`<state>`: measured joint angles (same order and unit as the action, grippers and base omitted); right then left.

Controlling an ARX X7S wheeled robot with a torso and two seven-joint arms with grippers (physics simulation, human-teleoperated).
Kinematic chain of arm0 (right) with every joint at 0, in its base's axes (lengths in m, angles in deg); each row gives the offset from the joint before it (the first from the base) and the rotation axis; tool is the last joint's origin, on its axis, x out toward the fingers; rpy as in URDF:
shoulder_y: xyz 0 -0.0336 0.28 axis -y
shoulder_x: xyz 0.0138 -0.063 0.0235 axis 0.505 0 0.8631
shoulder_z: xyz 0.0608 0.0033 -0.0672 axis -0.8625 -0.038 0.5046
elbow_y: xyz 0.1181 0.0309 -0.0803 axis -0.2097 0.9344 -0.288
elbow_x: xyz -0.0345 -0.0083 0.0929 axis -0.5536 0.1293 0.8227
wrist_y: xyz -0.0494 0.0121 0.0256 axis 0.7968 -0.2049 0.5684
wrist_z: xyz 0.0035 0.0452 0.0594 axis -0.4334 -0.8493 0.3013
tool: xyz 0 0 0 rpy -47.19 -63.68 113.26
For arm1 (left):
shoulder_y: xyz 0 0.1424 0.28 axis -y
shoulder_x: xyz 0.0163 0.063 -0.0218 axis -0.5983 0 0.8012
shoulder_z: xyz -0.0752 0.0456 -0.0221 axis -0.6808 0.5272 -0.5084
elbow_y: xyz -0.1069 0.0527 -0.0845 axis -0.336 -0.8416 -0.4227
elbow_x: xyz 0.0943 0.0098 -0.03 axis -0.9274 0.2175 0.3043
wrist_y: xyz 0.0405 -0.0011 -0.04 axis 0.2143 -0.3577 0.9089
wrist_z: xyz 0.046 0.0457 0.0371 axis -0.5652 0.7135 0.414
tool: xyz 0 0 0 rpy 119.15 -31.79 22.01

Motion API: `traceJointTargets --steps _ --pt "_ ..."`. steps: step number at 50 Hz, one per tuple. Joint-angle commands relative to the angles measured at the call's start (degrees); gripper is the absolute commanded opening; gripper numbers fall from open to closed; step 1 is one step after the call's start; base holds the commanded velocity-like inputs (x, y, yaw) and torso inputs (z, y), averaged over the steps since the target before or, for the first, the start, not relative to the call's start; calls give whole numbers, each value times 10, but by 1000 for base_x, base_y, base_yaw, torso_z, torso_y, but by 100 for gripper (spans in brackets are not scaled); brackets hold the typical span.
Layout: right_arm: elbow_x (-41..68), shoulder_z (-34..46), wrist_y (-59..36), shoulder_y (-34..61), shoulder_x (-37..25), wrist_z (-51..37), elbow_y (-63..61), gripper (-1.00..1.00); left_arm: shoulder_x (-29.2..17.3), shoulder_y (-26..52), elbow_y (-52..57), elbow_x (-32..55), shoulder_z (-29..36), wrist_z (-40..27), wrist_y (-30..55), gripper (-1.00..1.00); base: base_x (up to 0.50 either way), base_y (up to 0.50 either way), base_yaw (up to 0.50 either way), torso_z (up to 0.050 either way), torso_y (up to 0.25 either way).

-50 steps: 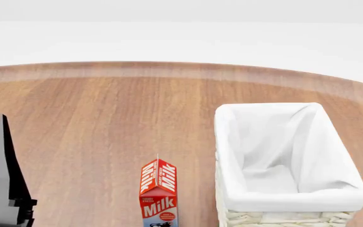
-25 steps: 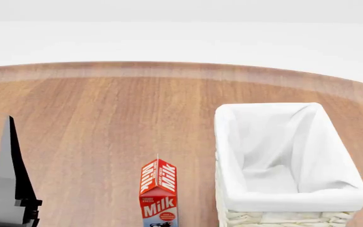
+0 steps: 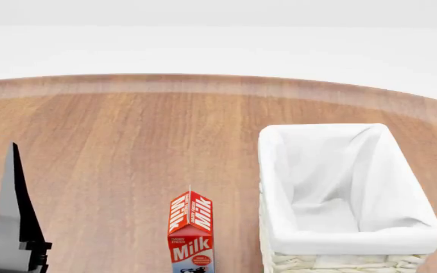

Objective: Pick up the alphabet soup and the tomato sauce, and put them in the basket.

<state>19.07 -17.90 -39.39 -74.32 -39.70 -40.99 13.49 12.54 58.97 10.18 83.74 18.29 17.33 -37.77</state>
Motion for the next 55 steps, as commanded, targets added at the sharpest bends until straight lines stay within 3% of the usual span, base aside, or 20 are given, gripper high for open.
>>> traceJointTargets --steps 1,55 --pt "-28 5 12 -7 3 24 21 100 -2 4 0 3 1 -2 4 100 0 0 0 0 0" --pt "-128 35 73 -49 13 106 100 100 -9 -2 -16 11 5 -13 -20 100 0 0 0 0 0"
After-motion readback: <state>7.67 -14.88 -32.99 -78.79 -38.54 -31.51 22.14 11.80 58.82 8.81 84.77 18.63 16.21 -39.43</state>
